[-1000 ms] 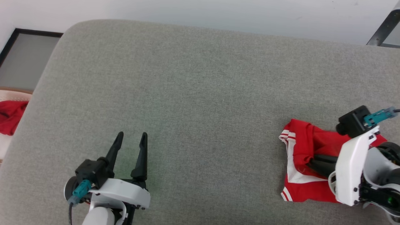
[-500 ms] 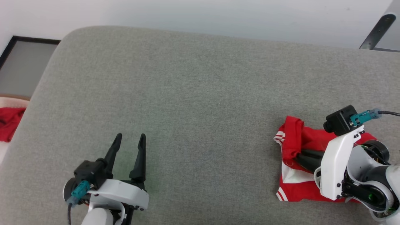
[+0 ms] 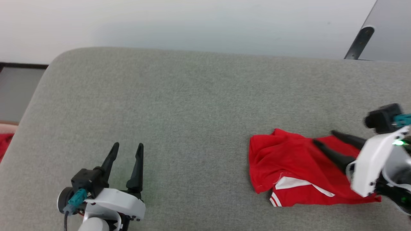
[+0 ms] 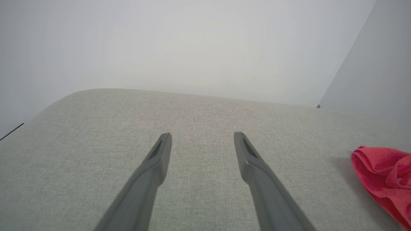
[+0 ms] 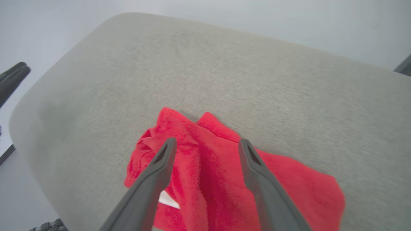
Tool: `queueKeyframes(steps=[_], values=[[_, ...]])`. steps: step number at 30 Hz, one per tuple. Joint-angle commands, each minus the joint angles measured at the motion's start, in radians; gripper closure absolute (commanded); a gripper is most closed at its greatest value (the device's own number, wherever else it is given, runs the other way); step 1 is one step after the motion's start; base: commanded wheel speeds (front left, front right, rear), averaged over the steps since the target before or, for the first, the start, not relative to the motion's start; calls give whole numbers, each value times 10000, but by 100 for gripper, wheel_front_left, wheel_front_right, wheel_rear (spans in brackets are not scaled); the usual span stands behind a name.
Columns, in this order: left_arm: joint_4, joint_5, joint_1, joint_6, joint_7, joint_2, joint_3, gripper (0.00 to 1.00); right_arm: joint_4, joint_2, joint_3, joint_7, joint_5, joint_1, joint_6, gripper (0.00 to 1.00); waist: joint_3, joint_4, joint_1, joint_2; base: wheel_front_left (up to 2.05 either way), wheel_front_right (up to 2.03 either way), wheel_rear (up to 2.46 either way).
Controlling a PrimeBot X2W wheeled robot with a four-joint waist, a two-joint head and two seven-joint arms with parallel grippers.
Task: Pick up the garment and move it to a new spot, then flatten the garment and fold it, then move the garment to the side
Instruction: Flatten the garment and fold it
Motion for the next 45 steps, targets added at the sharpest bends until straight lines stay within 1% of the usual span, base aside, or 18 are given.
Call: queueKeyframes(steps=[1, 5, 9, 14, 19, 26, 30, 32, 38, 41, 45], values=[[32, -17, 84, -55, 0, 61, 0, 0, 158, -144, -84, -231, -99, 199, -7, 0, -225, -208, 0, 0, 0, 0, 0], [135, -68, 108, -65, 0, 251, -14, 0, 840, -644, -373, -1329, -414, 433, -6, 0, -443, -416, 0, 0, 0, 0, 0], [239, -183, 63, -54, 0, 393, -41, 0, 1593, -760, -744, -2499, -589, 700, -6, 0, -615, -589, 0, 0, 0, 0, 0], [350, -310, 78, -61, 0, 581, -51, 0, 2166, -628, -1056, -3727, -798, 1019, -7, 0, -773, -725, 0, 0, 0, 0, 0], [262, -411, 329, -59, 0, 680, 55, 0, 2378, -541, -1425, -4792, -1290, 1376, -7, 0, -884, -830, 0, 0, 0, 0, 0], [-366, -444, 1172, 138, 0, 652, 363, 0, 2126, -112, -2662, -5831, -1864, 2281, -7, 0, -896, -807, 0, 0, 0, 0, 0], [-910, -394, 1681, 298, 0, 674, 533, 0, 1654, 226, -3411, -6116, -2204, 2954, -7, 0, -876, -710, 0, 0, 0, 0, 0], [-1041, -377, 1790, 344, 0, 688, 556, 0, 1518, 310, -3589, -6125, -2270, 3131, -7, 0, -868, -680, 0, 0, 0, 0, 0], [-1911, -310, 2272, 563, 92, 788, 608, 0, 546, 894, -4578, -5945, -2616, 4035, -7, 0, -706, -533, 0, 0, 0, 0, 0], [-2213, -286, 2362, 642, 205, 827, 588, 0, 163, 1203, -4904, -5781, -2727, 4291, -7, 0, -630, -500, 0, 0, 0, 0, 0], [-2410, -276, 2371, 715, 331, 817, 521, 0, -108, 1441, -5112, -5589, -2865, 4433, -7, 0, -567, -491, 0, 0, 0, 0, 0]])
